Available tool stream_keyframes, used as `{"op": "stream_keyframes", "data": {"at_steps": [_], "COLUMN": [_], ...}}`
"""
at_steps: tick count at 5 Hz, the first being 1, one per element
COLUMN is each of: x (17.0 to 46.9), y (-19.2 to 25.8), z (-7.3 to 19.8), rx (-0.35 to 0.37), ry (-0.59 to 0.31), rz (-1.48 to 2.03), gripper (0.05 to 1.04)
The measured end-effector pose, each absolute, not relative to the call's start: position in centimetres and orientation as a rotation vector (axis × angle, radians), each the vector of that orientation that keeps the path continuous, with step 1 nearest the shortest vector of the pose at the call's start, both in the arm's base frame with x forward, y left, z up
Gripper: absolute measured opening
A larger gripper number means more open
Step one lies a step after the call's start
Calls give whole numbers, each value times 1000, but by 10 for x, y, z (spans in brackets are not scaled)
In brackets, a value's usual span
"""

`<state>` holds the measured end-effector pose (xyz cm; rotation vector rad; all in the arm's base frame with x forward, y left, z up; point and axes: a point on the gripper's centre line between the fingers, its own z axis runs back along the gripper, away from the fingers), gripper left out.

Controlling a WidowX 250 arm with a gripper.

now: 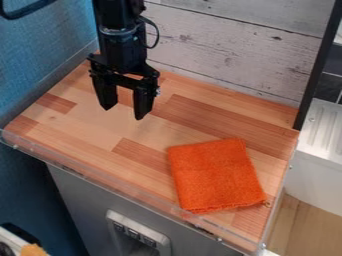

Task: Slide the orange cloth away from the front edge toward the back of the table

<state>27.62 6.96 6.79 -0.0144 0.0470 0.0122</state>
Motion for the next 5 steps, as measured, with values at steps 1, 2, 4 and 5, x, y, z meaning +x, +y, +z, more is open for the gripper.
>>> {"op": "stream_keyframes", "data": {"at_steps": [1, 2, 4, 5], "x": [275, 276, 272, 269], "y": [53, 29, -22, -42], "z": [62, 57, 51, 51], "rx": [-14, -1, 19, 23], "ry": [55, 48, 9, -5], "rz": [-3, -22, -62, -77], "gripper": [991, 991, 991, 991]}}
